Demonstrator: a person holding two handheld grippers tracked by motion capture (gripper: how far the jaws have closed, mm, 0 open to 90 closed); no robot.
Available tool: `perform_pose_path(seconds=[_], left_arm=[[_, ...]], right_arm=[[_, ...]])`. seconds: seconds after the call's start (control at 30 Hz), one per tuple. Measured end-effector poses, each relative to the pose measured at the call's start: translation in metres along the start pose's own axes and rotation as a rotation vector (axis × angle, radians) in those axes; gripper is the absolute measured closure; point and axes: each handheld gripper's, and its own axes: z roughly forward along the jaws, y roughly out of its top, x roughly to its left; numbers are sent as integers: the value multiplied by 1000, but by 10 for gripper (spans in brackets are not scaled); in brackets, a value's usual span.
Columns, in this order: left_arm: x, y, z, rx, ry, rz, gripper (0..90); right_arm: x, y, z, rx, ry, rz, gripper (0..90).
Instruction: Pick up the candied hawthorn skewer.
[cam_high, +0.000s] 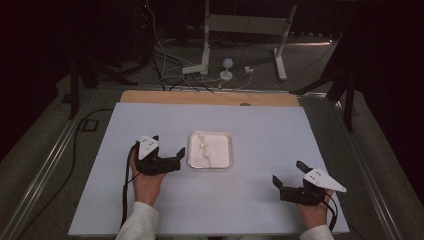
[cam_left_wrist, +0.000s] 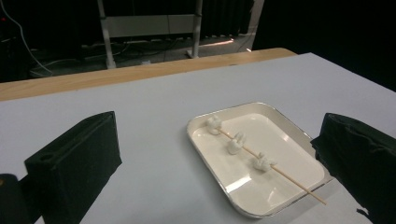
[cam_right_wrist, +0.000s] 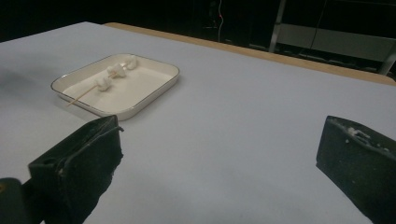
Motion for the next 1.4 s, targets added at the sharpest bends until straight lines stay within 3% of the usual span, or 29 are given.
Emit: perform_pose_path(seconds=[0.73,1.2,1.4], left_arm=[[-23,-4,43,62,-19,15,6],[-39,-16,70,127,-31,19,6],[-49,-20,83,185,-33,2,10]], right_arm=[[-1,0,0,1,2,6,0],[-1,-1,0,1,1,6,0],[-2,-1,0,2,0,6,0]])
